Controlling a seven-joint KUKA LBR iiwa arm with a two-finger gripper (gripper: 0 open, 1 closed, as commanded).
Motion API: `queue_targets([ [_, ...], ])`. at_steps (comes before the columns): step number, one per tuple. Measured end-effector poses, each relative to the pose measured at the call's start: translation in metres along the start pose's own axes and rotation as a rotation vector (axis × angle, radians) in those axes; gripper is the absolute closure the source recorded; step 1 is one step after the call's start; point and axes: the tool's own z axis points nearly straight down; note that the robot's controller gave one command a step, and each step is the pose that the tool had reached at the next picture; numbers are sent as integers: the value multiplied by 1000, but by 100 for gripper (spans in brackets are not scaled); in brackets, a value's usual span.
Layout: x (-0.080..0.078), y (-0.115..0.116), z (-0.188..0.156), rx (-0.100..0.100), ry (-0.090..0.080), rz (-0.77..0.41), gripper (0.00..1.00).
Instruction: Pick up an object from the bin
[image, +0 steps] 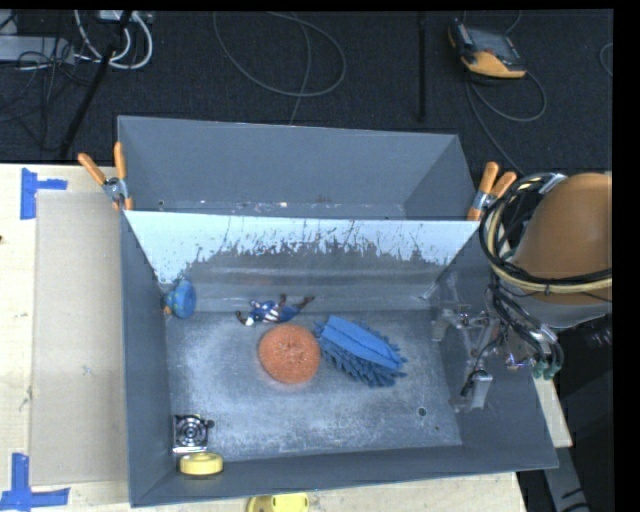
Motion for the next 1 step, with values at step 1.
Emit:
queue_targets([
  [1, -2, 0, -4, 1, -8, -3, 0],
])
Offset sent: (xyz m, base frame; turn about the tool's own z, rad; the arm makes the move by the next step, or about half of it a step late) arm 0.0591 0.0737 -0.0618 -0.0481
